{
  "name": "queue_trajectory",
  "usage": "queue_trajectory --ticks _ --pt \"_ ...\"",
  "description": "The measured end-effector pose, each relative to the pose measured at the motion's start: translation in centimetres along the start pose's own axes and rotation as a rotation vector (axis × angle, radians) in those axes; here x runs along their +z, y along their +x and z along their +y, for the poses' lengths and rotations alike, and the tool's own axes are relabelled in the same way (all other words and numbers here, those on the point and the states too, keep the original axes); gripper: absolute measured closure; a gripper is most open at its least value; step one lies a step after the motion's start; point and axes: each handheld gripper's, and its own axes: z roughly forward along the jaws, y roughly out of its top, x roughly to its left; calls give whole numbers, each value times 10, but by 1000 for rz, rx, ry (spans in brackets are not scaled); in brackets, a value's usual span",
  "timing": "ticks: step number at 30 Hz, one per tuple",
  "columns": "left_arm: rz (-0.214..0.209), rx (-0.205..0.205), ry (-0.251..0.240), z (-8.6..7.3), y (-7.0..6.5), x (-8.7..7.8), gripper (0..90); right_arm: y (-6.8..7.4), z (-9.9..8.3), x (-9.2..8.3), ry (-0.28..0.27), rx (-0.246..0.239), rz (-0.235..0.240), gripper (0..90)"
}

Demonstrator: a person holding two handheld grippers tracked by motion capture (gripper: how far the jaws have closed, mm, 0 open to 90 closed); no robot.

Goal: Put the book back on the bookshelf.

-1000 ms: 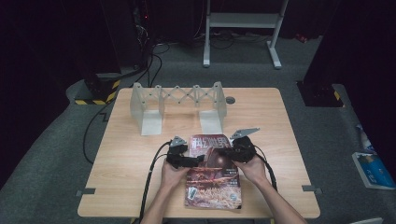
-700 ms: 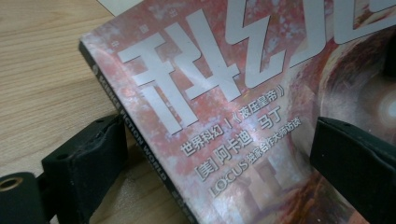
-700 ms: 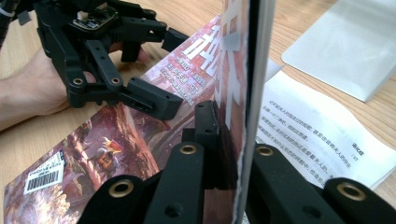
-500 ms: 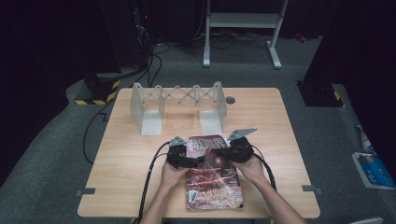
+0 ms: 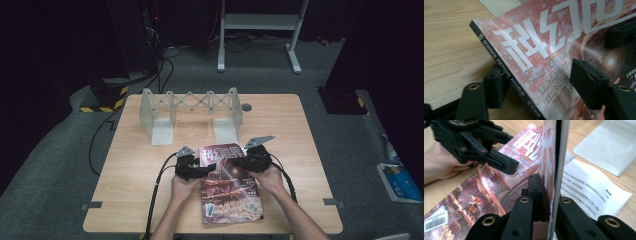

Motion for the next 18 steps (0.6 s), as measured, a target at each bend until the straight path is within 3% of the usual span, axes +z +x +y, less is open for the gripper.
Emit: queue_trajectory --ticks 8,13,18 --pt "23 18 -40 -3 -2 -5 558 -3 -2 7 24 10 -30 857" --pt "37 22 -51 -4 -3 -6 610 -4 -3 9 29 22 -40 823" --pt "43 22 -50 -4 -3 -6 623 -6 -3 10 34 28 -82 743"
